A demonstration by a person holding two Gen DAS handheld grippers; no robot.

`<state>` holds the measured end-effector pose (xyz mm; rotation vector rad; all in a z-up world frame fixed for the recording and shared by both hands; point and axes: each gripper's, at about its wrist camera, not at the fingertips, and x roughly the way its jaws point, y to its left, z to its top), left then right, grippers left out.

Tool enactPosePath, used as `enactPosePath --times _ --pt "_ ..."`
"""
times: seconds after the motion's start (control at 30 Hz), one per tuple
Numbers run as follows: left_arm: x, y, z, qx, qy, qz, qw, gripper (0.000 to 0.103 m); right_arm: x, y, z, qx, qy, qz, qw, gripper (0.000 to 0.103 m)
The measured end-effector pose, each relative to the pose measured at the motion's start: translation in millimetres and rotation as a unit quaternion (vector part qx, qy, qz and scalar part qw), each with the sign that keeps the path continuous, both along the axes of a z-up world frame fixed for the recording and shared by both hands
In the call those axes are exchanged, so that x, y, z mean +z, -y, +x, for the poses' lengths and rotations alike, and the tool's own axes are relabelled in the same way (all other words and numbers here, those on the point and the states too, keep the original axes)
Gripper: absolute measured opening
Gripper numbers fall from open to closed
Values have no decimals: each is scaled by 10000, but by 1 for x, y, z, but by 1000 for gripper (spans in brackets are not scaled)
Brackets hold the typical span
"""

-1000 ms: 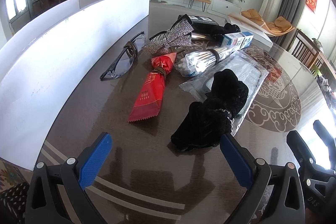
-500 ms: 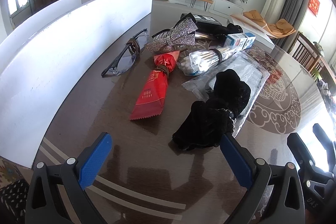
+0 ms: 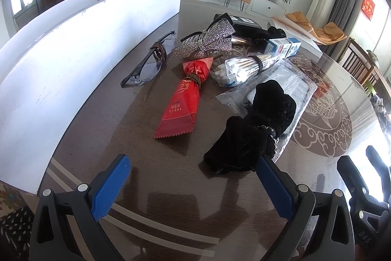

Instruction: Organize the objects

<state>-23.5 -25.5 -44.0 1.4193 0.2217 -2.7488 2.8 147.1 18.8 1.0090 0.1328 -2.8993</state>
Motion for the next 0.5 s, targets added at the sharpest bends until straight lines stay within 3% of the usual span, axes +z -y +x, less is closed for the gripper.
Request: enactPosePath --times 0.2,0.4,0.5 --pt "-5 24 -2 504 123 378 9979 103 1 -13 -2 -107 46 -333 9994 103" --pt "-6 32 -1 687 113 513 9963 103 -3 -21 -27 -85 518 -1070 9929 103" --pt "2 43 3 945 -114 514 9941 103 2 -10 -47 102 780 -1301 9884 103"
